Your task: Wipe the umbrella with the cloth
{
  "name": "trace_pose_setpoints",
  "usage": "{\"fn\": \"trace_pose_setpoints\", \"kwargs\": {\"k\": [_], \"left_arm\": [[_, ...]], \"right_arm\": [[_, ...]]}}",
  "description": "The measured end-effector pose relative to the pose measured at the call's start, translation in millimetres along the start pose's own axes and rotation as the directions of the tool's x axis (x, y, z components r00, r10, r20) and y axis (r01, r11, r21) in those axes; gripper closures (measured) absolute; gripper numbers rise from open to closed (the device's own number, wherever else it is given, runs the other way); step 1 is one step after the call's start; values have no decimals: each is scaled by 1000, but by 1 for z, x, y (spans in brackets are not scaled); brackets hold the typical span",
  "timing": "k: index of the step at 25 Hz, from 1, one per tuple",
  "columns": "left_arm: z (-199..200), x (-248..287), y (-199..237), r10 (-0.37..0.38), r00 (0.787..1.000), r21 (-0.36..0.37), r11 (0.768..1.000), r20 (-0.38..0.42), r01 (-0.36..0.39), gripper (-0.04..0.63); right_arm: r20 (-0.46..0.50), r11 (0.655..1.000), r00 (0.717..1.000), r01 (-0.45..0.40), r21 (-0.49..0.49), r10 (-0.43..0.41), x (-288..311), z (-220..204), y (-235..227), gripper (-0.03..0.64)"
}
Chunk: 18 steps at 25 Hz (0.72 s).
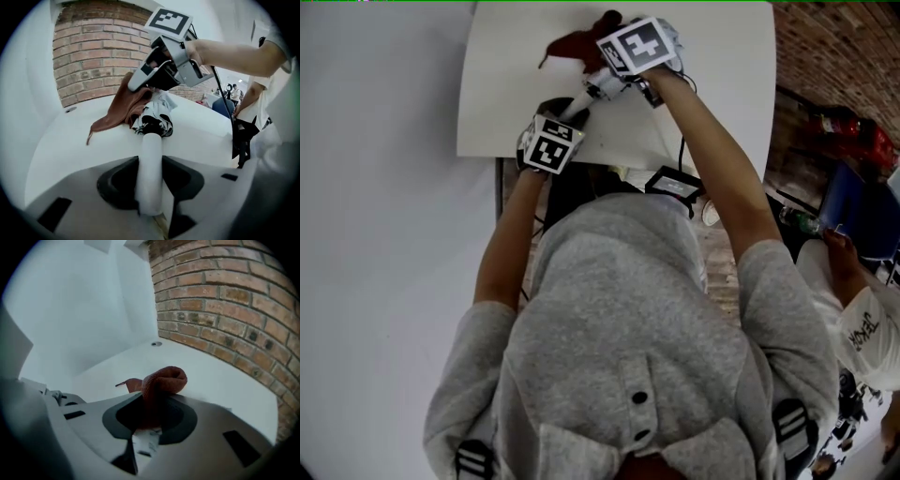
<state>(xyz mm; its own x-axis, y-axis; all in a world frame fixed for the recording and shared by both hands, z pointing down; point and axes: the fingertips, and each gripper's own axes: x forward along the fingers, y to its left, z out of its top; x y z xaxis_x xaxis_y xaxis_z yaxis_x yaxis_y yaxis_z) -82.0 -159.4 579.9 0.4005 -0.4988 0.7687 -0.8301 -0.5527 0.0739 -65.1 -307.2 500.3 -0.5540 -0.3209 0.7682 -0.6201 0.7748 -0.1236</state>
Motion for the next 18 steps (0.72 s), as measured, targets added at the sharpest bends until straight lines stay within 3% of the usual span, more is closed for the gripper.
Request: {"fn": "trace_pose_setpoints", "kwargs": {"k": [3,8,15,18], "left_arm": [[1,1,2,-4,1000,1,1000,1,4,436],[1,0,5,-2,1000,3,1000,-4,2,436],[2,1,4,-2,1000,7,1000,-10,2,436],[-3,-1,1,1,1000,8,1000,-8,-1,436]], "right_arm": [[-57,991,991,116,-64,-120,-10,-7,-34,540],[-35,951,961,264,-162,-273,-30,-1,-87,540],[-15,897,902,428,-108,-432,-71,-16,-161,541],[-12,899,902,430,-79,-432,-84,-35,-161,541]]}}
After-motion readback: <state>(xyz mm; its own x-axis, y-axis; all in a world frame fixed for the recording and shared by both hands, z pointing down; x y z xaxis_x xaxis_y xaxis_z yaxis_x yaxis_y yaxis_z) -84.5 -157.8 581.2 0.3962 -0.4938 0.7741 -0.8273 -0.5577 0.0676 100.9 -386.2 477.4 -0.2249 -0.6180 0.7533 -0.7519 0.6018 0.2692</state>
